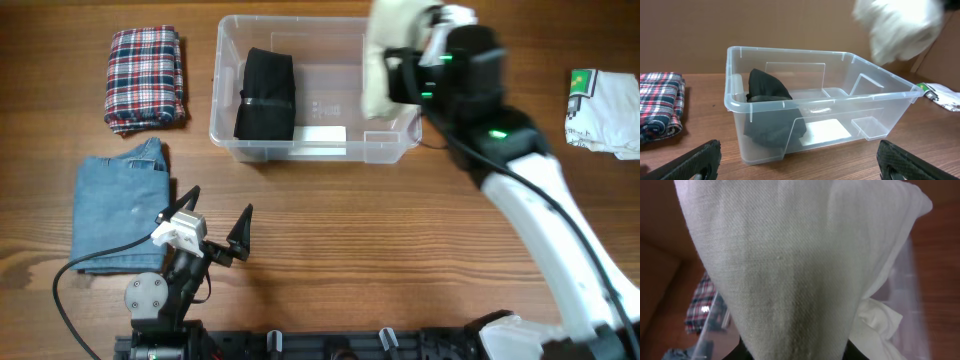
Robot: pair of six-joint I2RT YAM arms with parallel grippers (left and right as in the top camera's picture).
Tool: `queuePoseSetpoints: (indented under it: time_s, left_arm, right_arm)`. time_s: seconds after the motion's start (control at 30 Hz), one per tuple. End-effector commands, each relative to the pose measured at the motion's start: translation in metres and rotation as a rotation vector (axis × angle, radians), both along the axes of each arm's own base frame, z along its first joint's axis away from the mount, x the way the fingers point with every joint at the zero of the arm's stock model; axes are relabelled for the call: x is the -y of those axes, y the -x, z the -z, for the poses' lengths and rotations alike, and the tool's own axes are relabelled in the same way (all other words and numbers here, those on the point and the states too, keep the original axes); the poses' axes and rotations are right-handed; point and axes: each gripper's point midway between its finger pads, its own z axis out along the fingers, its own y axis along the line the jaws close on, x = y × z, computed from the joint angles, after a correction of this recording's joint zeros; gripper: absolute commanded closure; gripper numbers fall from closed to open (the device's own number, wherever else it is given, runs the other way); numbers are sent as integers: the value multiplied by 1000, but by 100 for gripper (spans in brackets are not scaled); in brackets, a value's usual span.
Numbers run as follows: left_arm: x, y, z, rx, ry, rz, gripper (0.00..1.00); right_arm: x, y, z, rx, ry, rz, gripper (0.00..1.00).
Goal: Pack container
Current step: 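Place the cream cloth beside the black garment and release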
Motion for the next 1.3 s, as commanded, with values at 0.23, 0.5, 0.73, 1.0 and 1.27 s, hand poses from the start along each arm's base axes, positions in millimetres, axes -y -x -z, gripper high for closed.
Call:
queuePoseSetpoints:
  time_s: [0.23, 0.5, 0.73, 1.0, 1.27]
  left_arm:
    - [-2, -1, 1, 7, -12, -9, 0]
    - [-2, -1, 1, 6, -11, -9, 0]
    - [-2, -1, 1, 7, -12, -9, 0]
    - [-2, -1, 1, 6, -11, -9, 0]
    - [-2, -1, 1, 7, -12, -9, 0]
  right_arm:
    - [-62, -38, 49, 32, 31, 30, 68]
    - [-52, -46, 107, -54, 155, 101, 68]
    - [-51, -48, 126, -93, 153, 127, 68]
    - [-73, -45, 148, -151, 89, 40, 67]
    - [-81, -43, 159, -182, 60, 22, 60]
